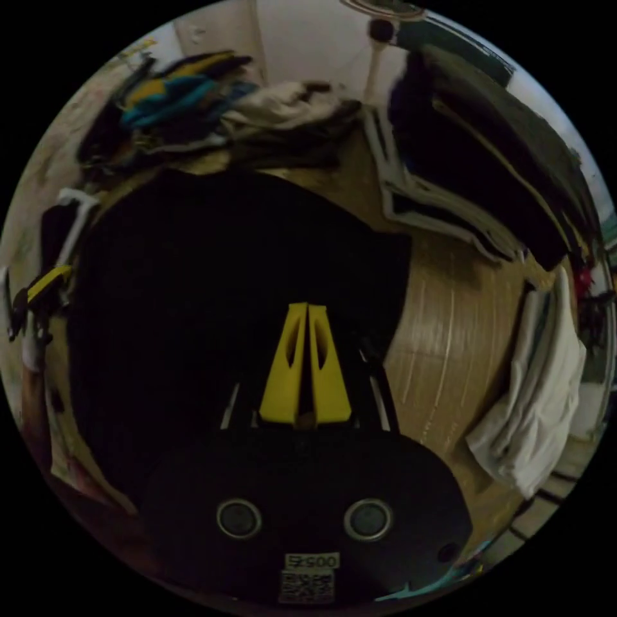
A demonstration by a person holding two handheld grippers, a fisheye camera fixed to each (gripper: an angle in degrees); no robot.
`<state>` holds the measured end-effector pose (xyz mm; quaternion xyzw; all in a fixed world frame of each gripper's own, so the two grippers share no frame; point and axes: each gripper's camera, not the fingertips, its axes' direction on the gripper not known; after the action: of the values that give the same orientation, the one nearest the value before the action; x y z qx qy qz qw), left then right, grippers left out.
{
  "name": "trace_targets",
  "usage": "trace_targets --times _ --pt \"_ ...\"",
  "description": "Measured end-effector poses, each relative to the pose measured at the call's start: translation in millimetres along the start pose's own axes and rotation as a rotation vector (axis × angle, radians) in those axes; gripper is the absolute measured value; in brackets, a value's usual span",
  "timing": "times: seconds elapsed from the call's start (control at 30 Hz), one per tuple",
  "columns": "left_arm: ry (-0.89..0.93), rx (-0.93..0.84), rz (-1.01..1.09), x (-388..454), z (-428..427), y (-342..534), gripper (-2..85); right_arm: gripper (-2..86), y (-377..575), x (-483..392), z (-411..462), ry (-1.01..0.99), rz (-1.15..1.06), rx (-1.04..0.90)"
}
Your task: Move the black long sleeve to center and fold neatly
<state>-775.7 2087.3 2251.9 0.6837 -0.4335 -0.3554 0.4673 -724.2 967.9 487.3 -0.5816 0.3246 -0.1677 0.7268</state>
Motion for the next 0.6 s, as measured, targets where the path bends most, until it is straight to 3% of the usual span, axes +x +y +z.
trace_targets --times 0.13,0.33,0.43,0.6 --pt "-0.065 0.038 -0.185 -51.5 -64.3 88.3 0.6 -0.5 17.4 -83.8 -5.6 -0.164 -0.303 0.066" --pt "-0.04 -0.135 -0.474 -82.1 -97.6 228.1 7.8 6.4 74.3 -246.3 3.4 -0.451 -0.915 0.008" --pt "-0.04 -0.265 -0.559 -79.6 -98.1 284.6 9.7 8.4 116.9 -317.2 11.8 -0.516 -1.173 -0.026" --pt "0.117 -0.256 -0.655 -80.2 -87.8 338.4 11.6 10.8 177.5 -394.9 26.9 -0.512 -1.439 -0.031"
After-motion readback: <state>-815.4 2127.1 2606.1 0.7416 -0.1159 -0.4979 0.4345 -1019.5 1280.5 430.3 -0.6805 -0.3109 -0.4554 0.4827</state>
